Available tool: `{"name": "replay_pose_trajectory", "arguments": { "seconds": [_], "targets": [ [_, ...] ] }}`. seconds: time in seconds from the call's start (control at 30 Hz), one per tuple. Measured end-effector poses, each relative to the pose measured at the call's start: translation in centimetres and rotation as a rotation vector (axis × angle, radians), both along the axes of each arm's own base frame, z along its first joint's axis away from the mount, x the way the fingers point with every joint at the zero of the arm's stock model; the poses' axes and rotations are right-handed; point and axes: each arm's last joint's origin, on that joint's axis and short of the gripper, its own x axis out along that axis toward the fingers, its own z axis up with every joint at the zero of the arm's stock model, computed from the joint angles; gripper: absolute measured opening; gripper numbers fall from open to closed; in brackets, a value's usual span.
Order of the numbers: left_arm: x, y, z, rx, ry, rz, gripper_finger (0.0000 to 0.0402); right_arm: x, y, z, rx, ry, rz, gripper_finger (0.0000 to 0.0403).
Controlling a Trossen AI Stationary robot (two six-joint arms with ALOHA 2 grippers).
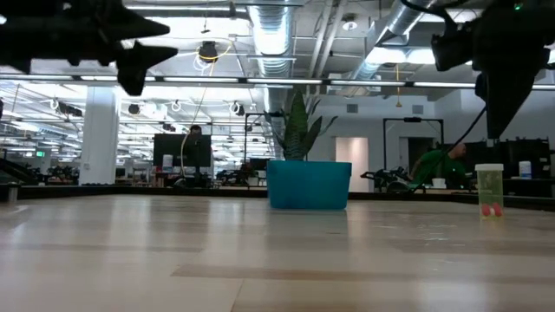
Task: Pick and place pill bottles into a basket
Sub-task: Put the yellow pill bottle into the blue container
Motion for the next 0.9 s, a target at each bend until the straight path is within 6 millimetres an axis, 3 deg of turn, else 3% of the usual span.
{"name": "replay_pose_trajectory", "arguments": {
  "seconds": [0.43, 0.9],
  "targets": [
    [-2.5, -0.2, -2.7, -0.038, -0.053, 0.036, 0.0165, 0.4, -0.9, -1.8, -0.001, 0.046, -0.022, 0.0335],
    [-2.8, -0.1, -4.4, -0.095, 0.109, 0.066, 0.0165, 2.6, -0.6, -4.9, -0.035, 0.148, 0.073, 0.0330]
  ]
}}
